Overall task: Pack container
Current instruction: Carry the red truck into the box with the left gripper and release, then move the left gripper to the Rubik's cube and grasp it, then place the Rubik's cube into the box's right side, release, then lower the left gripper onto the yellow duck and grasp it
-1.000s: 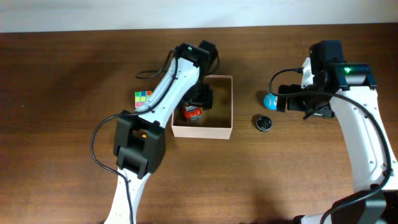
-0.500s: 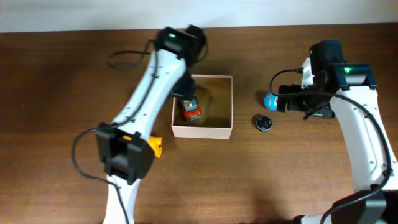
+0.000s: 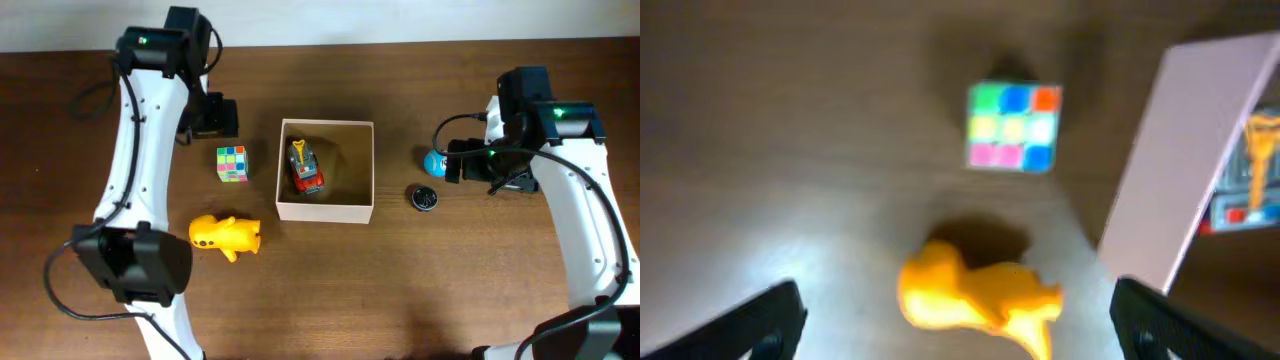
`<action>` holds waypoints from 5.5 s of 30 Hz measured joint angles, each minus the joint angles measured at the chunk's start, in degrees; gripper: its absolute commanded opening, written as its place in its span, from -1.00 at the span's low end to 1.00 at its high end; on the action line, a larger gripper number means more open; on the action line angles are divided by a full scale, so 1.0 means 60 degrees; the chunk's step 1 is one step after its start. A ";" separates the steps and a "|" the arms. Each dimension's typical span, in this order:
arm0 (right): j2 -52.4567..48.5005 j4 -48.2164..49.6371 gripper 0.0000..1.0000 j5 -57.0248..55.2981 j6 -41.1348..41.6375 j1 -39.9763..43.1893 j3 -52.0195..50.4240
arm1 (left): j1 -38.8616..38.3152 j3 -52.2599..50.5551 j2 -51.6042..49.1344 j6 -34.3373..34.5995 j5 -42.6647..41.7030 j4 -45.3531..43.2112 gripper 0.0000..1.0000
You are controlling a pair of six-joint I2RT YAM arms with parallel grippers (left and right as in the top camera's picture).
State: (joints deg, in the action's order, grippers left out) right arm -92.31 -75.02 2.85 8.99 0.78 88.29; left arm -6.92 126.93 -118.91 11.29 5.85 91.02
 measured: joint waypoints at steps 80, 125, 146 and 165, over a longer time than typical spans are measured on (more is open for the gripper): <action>0.0000 -0.0106 0.97 0.0000 0.0007 0.0000 0.0004 | -0.3246 -0.4164 0.3060 -0.0328 -0.1071 -0.6663 -0.13; 0.0000 -0.0109 0.97 0.0004 0.0011 0.0000 0.0004 | -0.2776 0.0590 0.2076 -0.0113 0.0688 0.0222 0.88; 0.0612 -0.0423 0.97 0.0000 0.0011 0.0004 0.0007 | -0.1147 -0.8335 0.4368 -0.0149 -0.0430 -0.3672 0.94; 0.0612 -0.0168 0.97 0.0000 0.0015 0.0004 0.0007 | -0.1144 -1.2513 0.4557 0.0401 -0.0441 -0.8174 -0.51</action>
State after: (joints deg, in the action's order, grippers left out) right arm -88.64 -76.03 2.85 9.08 0.80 88.33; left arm -13.78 51.86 -91.57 13.69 3.20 41.98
